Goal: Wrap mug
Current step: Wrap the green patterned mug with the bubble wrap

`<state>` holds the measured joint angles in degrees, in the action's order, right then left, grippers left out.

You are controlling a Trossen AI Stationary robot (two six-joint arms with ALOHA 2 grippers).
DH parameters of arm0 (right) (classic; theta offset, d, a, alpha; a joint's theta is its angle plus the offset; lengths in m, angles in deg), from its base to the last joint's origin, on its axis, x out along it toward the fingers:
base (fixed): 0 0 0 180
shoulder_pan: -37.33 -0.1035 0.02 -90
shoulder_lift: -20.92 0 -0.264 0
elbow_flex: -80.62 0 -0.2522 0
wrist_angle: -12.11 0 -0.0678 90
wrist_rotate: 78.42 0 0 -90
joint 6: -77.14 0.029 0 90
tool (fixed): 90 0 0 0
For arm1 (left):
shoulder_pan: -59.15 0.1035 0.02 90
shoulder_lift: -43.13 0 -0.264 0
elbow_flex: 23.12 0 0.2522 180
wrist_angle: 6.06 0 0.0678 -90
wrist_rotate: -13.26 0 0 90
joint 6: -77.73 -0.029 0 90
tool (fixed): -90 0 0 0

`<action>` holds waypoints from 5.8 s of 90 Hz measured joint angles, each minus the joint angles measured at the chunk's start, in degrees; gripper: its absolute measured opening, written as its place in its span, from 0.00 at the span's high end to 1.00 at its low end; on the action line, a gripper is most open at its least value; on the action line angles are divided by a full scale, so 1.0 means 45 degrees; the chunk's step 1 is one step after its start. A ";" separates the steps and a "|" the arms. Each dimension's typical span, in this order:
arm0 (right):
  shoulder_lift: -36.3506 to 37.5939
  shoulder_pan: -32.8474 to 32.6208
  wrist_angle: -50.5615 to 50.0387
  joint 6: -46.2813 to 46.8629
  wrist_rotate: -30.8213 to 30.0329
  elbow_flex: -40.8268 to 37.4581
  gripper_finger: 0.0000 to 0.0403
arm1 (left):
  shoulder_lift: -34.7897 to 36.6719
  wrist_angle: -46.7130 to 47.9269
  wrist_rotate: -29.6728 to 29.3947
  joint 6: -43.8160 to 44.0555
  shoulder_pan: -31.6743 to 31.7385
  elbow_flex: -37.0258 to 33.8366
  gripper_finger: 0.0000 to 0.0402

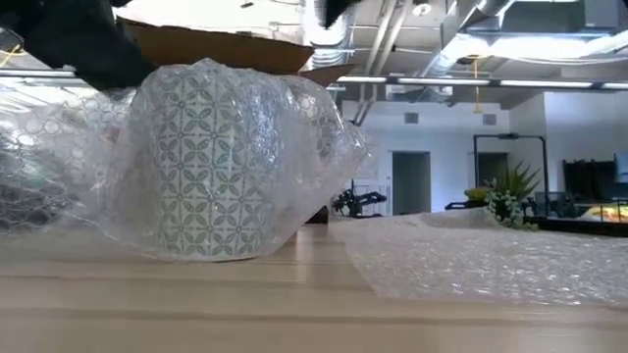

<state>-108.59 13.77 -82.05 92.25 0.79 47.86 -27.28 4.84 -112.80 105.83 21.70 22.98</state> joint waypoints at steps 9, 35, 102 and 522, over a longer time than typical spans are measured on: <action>0.0037 -0.0280 0.0212 0.0521 -0.0134 -0.0960 1.00 | 0.0000 -0.0409 0.0110 -0.0151 -0.0007 0.0000 1.00; 0.1031 -0.0237 0.3883 0.1351 -0.0737 -0.5858 1.00 | 0.0000 -0.2019 0.0342 -0.1404 0.0096 0.0000 1.00; 0.3959 0.0103 1.4502 0.0312 -0.2211 -1.1247 1.00 | -0.2754 -0.4039 0.2289 -0.1622 0.1972 0.0034 1.00; -0.2419 0.2100 0.6636 -0.0106 0.3095 -0.1194 1.00 | 0.1162 0.3155 -0.1276 0.3099 -0.2449 0.0466 1.00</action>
<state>-119.48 23.22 -52.18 91.78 14.72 42.49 -22.05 19.04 -118.54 119.77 10.68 25.08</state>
